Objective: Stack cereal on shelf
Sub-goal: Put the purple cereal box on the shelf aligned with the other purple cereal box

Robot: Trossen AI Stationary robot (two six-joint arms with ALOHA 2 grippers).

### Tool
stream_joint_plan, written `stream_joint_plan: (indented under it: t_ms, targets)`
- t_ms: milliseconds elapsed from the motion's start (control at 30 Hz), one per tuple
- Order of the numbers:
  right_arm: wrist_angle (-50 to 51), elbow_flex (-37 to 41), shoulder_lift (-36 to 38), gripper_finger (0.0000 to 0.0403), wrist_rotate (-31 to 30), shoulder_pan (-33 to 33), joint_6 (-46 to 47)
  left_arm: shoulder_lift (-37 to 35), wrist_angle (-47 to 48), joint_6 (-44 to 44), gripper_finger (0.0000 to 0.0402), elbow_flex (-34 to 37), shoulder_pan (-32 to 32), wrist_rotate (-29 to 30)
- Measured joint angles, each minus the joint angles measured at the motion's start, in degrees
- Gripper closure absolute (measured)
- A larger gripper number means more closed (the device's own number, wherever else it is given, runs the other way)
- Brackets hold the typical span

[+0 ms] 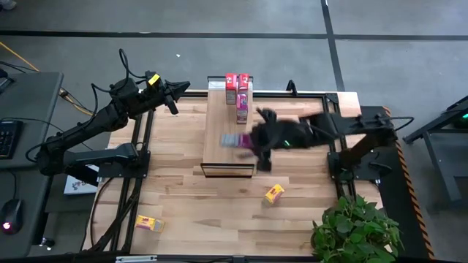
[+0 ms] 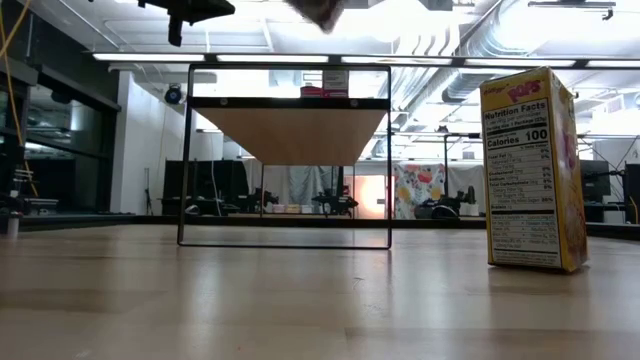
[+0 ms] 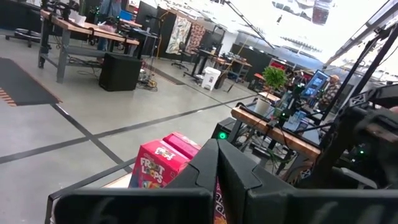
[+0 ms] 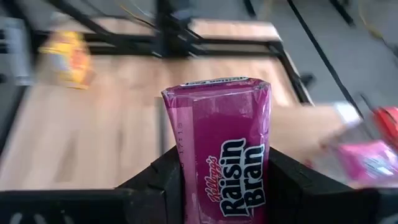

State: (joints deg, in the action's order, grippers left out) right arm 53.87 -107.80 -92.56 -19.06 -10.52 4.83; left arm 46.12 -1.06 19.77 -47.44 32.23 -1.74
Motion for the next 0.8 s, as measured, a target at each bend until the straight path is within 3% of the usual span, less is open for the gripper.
stream_joint_plan:
  t_ms: [233, 300, 567, 800]
  targets:
    - [23.9, -22.0, -15.0, 0.0254, 12.9, 7.9, 4.5, 0.0, 0.0, 0.0, 0.0401, 0.0, 0.0, 0.0]
    - [29.4, -26.7, -19.2, 0.0254, 13.7, 9.0, 3.7, 0.0, 0.0, 0.0, 0.0401, 0.0, 0.0, 0.0]
    - [28.9, -20.2, -21.2, 0.0254, 13.5, 11.9, 1.9, 0.0, 0.0, -0.1, 0.0402, 0.0, 0.0, 0.0]
    - [25.1, -19.9, -21.1, 0.0254, 13.3, 14.4, 5.2, 0.0, 0.0, -0.4, 0.0402, 0.0, 0.0, 0.0]
